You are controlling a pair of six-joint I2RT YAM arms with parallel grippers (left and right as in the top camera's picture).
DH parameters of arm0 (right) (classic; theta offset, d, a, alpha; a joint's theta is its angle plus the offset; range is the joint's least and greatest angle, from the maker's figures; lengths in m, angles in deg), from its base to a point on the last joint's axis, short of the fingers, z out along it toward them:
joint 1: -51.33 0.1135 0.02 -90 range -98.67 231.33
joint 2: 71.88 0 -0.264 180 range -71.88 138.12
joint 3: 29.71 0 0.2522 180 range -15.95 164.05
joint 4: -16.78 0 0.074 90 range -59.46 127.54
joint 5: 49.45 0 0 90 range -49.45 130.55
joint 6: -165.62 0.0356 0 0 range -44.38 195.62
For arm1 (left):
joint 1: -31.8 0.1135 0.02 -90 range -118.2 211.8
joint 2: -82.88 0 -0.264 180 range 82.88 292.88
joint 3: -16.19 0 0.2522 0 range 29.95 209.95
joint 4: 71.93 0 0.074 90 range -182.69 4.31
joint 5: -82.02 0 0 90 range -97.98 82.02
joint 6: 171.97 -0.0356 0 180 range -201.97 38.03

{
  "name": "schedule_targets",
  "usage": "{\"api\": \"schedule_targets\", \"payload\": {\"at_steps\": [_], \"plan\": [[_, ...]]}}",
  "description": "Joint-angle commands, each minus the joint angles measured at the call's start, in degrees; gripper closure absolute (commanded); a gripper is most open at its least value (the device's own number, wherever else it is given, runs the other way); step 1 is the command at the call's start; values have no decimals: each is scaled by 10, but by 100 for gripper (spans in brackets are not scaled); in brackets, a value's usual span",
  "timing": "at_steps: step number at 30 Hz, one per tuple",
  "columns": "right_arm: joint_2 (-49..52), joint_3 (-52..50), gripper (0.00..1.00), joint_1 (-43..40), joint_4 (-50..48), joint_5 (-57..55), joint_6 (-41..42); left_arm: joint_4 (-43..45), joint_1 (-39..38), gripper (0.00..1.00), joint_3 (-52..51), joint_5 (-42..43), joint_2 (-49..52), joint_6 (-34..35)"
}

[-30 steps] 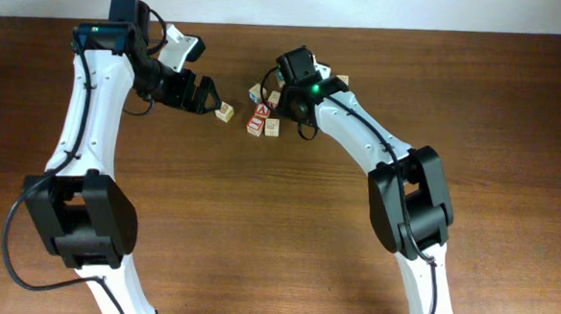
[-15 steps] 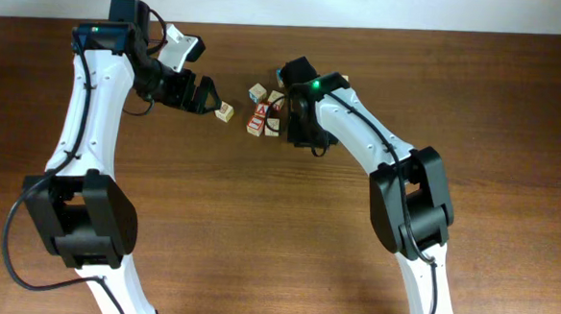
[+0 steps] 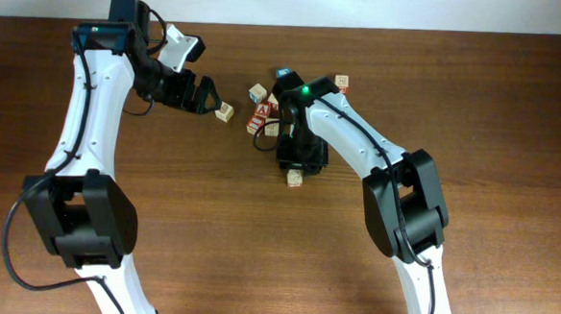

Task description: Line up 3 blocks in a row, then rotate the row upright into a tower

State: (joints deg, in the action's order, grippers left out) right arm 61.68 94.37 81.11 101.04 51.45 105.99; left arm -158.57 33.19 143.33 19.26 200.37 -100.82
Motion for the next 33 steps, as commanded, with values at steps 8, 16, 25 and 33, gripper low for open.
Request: {"api": "schedule_targets", "payload": {"at_steps": [8, 16, 25, 33], "plan": [[27, 68, 46, -5, -197, -63, 31, -1, -2, 1, 12, 8, -2, 4], [63, 63, 43, -2, -252, -84, 16, -1, -2, 1, 12, 8, -2, 4], [38, 64, 65, -24, -94, -81, 0, -1, -2, 1, 12, 8, -2, 4], [-113, 63, 65, -66, 27, -79, -114, -1, -2, 1, 12, 8, -2, 4]]}}
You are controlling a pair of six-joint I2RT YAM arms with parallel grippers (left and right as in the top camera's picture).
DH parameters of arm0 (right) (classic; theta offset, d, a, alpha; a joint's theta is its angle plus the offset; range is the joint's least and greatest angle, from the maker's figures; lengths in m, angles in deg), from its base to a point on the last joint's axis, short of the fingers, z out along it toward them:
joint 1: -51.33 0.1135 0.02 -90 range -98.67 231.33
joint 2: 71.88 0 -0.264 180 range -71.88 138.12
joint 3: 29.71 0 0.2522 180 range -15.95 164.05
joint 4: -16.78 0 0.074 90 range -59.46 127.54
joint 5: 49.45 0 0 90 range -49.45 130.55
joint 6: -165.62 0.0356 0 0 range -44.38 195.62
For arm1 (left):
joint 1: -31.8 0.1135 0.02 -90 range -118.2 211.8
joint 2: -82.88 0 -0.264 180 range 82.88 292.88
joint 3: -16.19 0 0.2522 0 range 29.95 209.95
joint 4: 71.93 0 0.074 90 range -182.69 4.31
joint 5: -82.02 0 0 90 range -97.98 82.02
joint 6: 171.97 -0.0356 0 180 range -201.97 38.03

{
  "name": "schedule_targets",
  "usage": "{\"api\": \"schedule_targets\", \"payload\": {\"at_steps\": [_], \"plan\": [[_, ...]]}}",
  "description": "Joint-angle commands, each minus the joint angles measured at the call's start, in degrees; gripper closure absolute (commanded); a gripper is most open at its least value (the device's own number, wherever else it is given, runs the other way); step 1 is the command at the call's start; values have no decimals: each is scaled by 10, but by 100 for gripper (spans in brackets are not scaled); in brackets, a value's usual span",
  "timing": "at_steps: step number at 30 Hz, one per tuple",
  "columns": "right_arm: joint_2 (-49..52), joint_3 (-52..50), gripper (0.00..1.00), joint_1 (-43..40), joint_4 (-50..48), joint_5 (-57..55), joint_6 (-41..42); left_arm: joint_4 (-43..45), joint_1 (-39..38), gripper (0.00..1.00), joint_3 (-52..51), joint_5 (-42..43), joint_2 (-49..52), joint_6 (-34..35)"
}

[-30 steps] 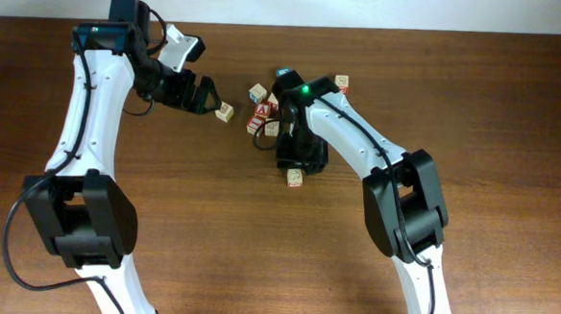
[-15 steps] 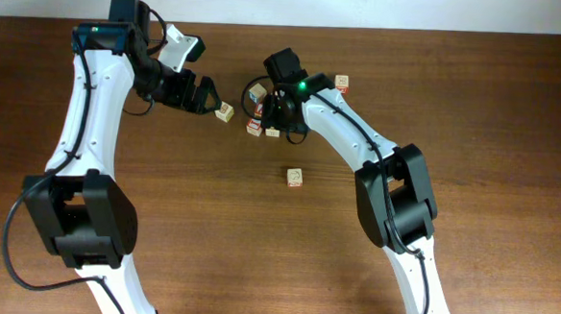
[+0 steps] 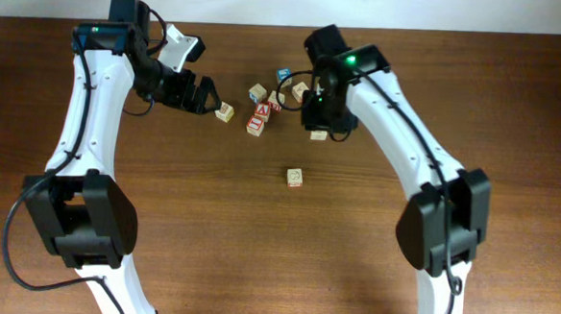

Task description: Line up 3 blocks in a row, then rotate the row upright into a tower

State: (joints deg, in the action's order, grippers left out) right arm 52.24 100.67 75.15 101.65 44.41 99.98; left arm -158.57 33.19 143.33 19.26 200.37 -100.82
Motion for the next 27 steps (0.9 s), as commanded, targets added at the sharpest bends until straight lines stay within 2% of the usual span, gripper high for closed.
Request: {"api": "schedule_targets", "payload": {"at_steps": [1, 4, 5, 8, 11, 13, 14, 16, 19, 21, 24, 27], "plan": [[-18, -23, 64, -5, 26, -9, -80, -1, -2, 1, 12, 8, -2, 4], [-18, -132, 64, 0, -11, -1, -81, -1, -2, 1, 12, 8, -2, 4], [-18, -177, 64, 0, -49, 33, -94, -1, -2, 1, 12, 8, -2, 4], [-18, -233, 64, 13, -110, 37, -89, -1, -2, 1, 12, 8, -2, 4], [-18, -224, 64, 12, -113, 42, -76, -1, -2, 1, 12, 8, -2, 4], [-31, -166, 64, 14, -35, 52, -76, -1, -2, 1, 12, 8, -2, 4], [-44, -148, 58, 21, 12, 64, -73, -1, -2, 1, 12, 8, -2, 4], [-48, -150, 55, 40, 48, 63, -53, -1, -2, 1, 12, 8, -2, 4], [-48, -215, 48, 91, 9, 35, 32, -1, -2, 1, 12, 8, -2, 4], [-48, -258, 45, 93, -22, 6, 49, -1, -2, 1, 12, 8, -2, 4], [-48, -312, 47, 93, -79, 15, 44, -1, -2, 1, 12, 8, -2, 4], [-48, -312, 57, 92, -96, 15, 44, -1, -2, 1, 12, 8, -2, 4]]}}
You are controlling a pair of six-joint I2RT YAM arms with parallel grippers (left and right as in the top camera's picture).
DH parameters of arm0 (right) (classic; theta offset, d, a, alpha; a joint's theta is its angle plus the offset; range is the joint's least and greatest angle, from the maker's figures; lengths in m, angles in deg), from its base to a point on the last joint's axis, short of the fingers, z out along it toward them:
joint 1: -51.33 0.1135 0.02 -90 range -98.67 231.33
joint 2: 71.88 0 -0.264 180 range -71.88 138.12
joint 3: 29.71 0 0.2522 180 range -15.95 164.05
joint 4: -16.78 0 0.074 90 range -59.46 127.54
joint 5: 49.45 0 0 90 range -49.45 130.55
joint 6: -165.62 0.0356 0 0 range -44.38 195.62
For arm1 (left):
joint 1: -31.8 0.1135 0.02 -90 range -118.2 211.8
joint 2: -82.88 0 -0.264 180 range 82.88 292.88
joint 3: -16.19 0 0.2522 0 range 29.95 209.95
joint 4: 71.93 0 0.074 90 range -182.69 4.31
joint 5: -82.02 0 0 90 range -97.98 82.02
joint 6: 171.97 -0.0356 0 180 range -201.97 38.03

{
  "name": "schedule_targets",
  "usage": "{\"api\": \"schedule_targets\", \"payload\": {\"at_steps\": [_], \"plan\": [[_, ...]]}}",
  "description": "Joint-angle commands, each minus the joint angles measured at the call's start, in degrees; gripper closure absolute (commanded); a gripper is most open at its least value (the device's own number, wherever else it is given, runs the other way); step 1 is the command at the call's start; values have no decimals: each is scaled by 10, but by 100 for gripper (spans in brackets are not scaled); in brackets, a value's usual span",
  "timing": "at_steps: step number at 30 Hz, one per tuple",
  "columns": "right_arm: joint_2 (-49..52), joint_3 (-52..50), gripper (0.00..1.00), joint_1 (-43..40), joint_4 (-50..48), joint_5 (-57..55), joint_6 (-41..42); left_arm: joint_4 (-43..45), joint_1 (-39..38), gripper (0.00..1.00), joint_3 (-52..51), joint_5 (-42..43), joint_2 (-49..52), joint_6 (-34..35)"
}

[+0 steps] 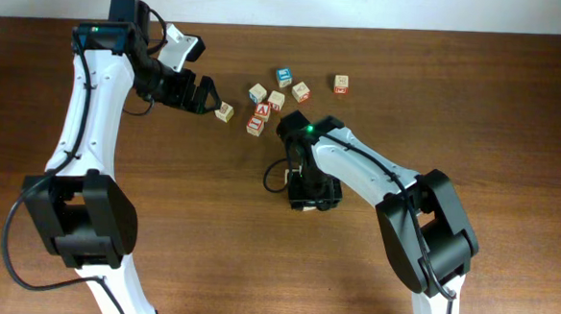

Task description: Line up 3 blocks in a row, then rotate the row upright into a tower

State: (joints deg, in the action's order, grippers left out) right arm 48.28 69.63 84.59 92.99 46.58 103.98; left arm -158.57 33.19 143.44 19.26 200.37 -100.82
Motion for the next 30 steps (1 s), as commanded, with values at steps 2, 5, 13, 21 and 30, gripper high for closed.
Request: {"api": "schedule_targets", "payload": {"at_steps": [2, 5, 13, 21, 30], "plan": [[-8, 8, 63, -16, -14, -9, 4, -1, -2, 1, 11, 8, -2, 4], [-8, 10, 74, -36, -17, -22, 12, -1, -2, 1, 11, 8, -2, 4], [-8, 10, 74, -58, -94, -2, 6, -1, -2, 1, 11, 8, -2, 4], [-8, 10, 53, -58, -107, 28, -14, -1, -2, 1, 11, 8, -2, 4], [-9, 207, 49, -60, -34, -32, -54, -1, -2, 1, 11, 8, -2, 4]]}}
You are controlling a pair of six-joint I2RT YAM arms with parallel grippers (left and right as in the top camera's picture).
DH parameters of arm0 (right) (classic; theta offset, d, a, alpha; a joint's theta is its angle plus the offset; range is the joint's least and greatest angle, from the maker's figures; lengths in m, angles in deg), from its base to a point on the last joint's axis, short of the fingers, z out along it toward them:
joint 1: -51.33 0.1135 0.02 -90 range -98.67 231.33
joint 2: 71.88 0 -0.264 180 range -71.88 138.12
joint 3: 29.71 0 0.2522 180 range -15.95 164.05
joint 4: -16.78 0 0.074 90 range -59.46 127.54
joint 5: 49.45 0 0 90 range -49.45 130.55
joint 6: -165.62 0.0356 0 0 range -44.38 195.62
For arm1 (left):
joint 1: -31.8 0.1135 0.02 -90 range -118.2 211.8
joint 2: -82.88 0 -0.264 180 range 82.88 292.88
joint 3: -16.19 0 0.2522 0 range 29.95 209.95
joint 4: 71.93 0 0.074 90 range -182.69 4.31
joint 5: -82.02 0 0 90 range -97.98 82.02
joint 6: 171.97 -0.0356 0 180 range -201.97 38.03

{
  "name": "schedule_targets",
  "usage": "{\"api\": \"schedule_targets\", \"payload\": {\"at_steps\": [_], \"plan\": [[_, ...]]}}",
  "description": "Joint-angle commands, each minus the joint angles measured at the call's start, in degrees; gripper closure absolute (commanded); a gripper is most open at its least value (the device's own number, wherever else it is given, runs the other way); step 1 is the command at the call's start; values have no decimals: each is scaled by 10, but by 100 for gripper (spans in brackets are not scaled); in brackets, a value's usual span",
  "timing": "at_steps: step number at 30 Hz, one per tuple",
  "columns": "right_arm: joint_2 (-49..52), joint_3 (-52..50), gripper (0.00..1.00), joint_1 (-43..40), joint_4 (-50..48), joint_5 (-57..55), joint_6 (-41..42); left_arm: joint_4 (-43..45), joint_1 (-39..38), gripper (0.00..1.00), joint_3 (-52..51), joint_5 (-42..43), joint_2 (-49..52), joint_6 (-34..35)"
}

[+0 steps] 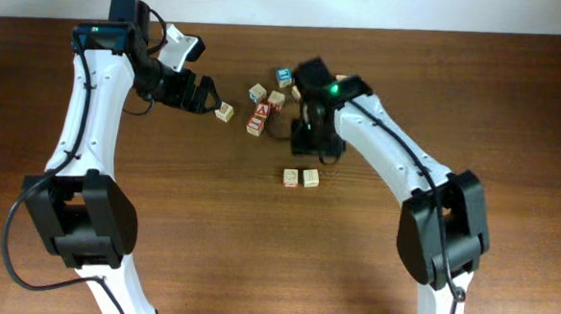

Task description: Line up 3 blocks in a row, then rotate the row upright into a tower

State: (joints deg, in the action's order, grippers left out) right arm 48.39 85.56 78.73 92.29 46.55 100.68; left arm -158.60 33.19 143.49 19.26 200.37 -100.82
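Two small wooden letter blocks lie side by side on the table, one on the left (291, 178) and one on the right (310, 178). My right gripper (316, 147) hangs just behind them, pointing down, open and holding nothing. Further back is a cluster of blocks: a blue-faced one (283, 76), a tan one (257, 92), and two red-lettered ones (262, 110) (254, 127). My left gripper (203, 95) is open at the back left. A lone block (224, 112) sits just off its fingertips.
The right arm (386, 153) reaches diagonally over the right side of the cluster and hides some blocks there. The left arm (85, 118) runs along the left side. The table's far edge (412, 29) lies just behind the blocks.
My right gripper was low over the spot beside the single front block. It now sits further back, and a second block lies next to the first. The left arm has not moved.
My right gripper was first down over a block in front of the cluster. Then it was back at the cluster's right side with that block left alone in front. Then it was low beside the block, and now two blocks lie there together.
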Motion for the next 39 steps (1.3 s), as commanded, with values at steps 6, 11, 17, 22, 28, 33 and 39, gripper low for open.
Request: {"api": "schedule_targets", "payload": {"at_steps": [6, 11, 17, 22, 28, 33, 39], "plan": [[47, 88, 40, -5, -241, -123, -146, 0, -2, 1, 10, 8, -2, 4], [201, 261, 33, -54, -167, -100, -218, 0, -2, 1, 10, 8, -2, 4], [247, 261, 35, -64, -213, -32, -233, 0, -2, 1, 10, 8, -2, 4], [259, 260, 43, -64, -202, -27, -227, 0, -2, 1, 10, 8, -2, 4], [260, 261, 69, -64, -186, -19, -226, 0, -2, 1, 10, 8, -2, 4], [234, 305, 73, -64, -85, -16, -198, 0, -2, 1, 10, 8, -2, 4], [234, 420, 72, -67, 337, -20, -126, 0, -2, 1, 10, 8, -2, 4]]}}
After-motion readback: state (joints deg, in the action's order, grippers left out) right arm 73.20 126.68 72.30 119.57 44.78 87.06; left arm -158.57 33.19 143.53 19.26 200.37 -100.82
